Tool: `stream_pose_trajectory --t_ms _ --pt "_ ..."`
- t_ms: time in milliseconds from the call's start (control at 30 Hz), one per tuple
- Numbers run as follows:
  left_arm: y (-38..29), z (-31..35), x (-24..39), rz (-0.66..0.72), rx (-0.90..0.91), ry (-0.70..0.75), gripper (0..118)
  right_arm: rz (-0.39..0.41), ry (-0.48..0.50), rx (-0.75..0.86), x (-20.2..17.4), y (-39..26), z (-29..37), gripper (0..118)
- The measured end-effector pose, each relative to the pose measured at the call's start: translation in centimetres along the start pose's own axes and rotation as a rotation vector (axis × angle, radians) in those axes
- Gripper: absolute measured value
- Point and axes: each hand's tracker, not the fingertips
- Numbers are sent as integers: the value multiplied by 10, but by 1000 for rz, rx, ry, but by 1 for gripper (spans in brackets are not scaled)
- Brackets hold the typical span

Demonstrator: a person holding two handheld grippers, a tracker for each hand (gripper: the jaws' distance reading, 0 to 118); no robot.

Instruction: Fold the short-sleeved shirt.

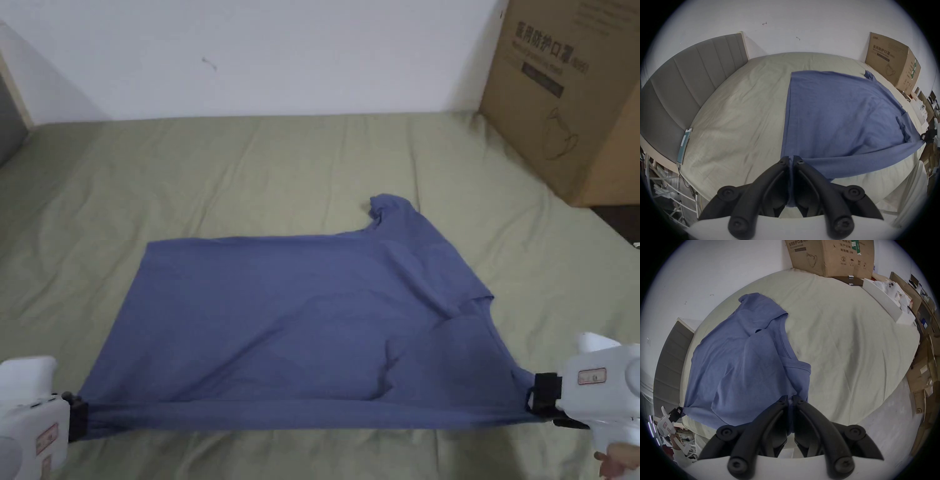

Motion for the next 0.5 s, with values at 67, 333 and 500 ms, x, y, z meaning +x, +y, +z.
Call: stream_pose_trajectory --t_ms 67,333,500 --pt "-7 -1 6 -13 -5 -3 23 -32 13 4 4 -4 -5 6" --pt "-17 23 11 78 -2 -59 99 -15 81 105 -1 -13 13 88" --pt "-36 58 19 91 48 -104 0 108 60 222 -20 -36 54 28"
